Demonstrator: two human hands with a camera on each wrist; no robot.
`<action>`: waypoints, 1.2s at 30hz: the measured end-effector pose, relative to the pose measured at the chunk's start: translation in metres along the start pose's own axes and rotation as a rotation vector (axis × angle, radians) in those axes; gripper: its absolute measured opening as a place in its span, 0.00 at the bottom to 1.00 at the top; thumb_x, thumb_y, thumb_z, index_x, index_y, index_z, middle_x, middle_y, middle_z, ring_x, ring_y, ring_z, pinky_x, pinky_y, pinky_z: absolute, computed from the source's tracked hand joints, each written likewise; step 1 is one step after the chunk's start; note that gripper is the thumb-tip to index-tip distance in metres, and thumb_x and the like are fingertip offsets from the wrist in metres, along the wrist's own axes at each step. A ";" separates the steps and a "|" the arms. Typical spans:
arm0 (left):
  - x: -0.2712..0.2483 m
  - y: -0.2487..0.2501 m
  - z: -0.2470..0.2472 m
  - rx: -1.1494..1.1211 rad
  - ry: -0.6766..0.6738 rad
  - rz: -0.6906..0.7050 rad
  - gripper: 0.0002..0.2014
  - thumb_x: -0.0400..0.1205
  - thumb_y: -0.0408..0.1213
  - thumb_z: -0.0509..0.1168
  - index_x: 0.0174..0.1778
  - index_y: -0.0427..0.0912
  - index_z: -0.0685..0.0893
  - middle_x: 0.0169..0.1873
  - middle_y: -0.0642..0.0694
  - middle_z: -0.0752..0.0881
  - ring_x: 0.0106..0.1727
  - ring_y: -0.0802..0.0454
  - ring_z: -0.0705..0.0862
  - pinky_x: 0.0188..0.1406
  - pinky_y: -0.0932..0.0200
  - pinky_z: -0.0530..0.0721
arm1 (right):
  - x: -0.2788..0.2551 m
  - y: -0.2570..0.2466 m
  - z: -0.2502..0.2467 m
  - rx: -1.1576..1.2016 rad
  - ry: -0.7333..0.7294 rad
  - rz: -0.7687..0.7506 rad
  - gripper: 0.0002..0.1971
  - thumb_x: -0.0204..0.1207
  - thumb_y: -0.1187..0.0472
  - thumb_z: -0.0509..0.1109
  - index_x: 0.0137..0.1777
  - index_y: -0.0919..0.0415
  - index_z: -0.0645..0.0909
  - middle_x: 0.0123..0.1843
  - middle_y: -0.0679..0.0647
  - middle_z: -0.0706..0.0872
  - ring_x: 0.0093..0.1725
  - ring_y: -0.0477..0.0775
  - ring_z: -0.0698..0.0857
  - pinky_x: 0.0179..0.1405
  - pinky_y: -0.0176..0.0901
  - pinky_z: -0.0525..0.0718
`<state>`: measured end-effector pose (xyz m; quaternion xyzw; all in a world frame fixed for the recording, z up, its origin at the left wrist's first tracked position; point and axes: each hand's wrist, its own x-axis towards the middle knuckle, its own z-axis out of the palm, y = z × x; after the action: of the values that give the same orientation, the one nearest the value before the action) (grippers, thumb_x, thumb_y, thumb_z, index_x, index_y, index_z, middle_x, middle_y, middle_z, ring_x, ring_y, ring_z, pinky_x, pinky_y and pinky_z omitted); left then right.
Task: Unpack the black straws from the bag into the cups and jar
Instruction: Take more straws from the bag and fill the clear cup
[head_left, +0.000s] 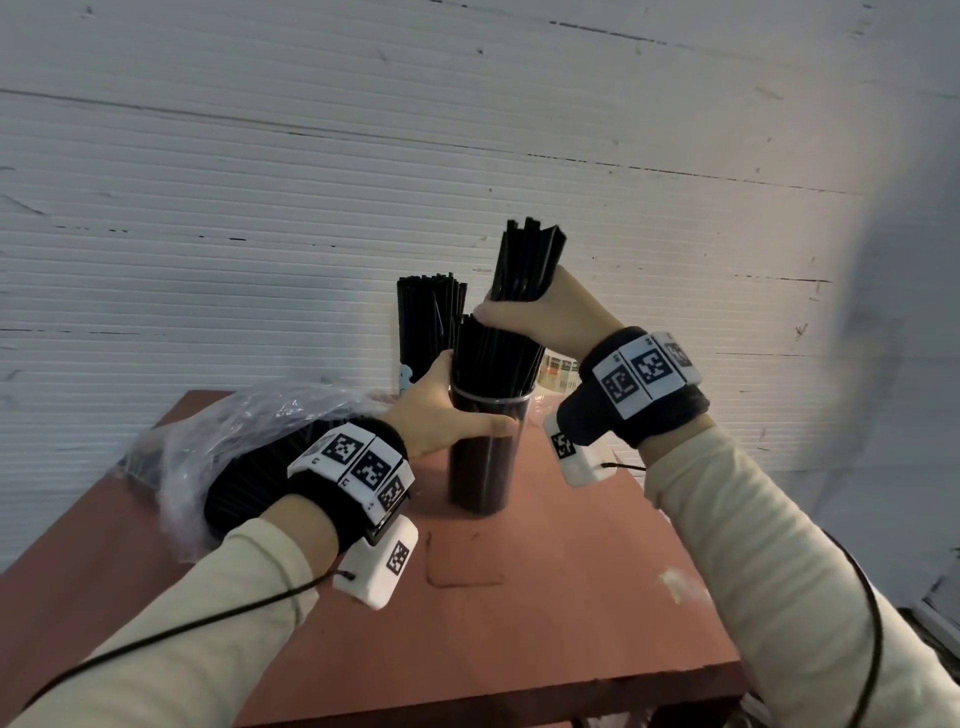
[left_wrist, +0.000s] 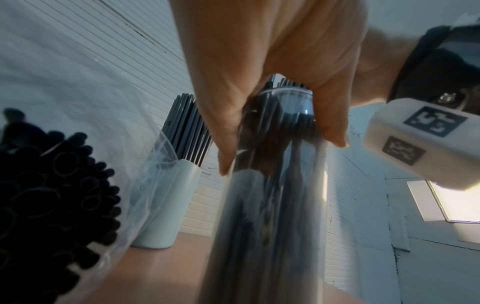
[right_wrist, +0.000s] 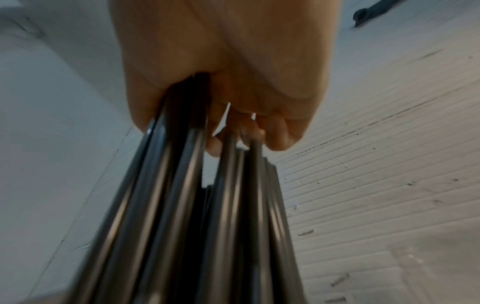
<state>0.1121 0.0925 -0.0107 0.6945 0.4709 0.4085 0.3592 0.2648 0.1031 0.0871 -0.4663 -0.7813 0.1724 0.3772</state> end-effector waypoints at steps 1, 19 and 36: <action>0.000 0.000 0.000 -0.009 -0.006 0.001 0.42 0.65 0.44 0.83 0.72 0.54 0.67 0.61 0.55 0.82 0.64 0.56 0.79 0.69 0.54 0.75 | -0.002 0.004 0.004 -0.057 -0.007 -0.001 0.17 0.65 0.42 0.76 0.42 0.56 0.85 0.42 0.51 0.89 0.50 0.53 0.87 0.57 0.57 0.85; 0.002 -0.004 0.002 -0.029 0.028 0.010 0.43 0.63 0.42 0.85 0.72 0.48 0.71 0.60 0.54 0.84 0.62 0.57 0.82 0.69 0.51 0.79 | -0.034 0.004 0.020 -0.251 0.183 -0.498 0.11 0.80 0.63 0.66 0.59 0.62 0.86 0.58 0.52 0.84 0.57 0.47 0.83 0.62 0.37 0.79; -0.002 -0.003 0.004 -0.031 0.020 -0.016 0.43 0.62 0.47 0.84 0.71 0.50 0.72 0.59 0.54 0.84 0.63 0.56 0.81 0.70 0.48 0.77 | -0.055 0.017 0.025 -0.212 0.287 -0.409 0.20 0.83 0.65 0.60 0.75 0.62 0.74 0.76 0.53 0.75 0.75 0.50 0.74 0.76 0.37 0.70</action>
<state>0.1143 0.0915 -0.0154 0.6809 0.4738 0.4198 0.3683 0.2713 0.0667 0.0371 -0.3552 -0.8116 -0.0582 0.4601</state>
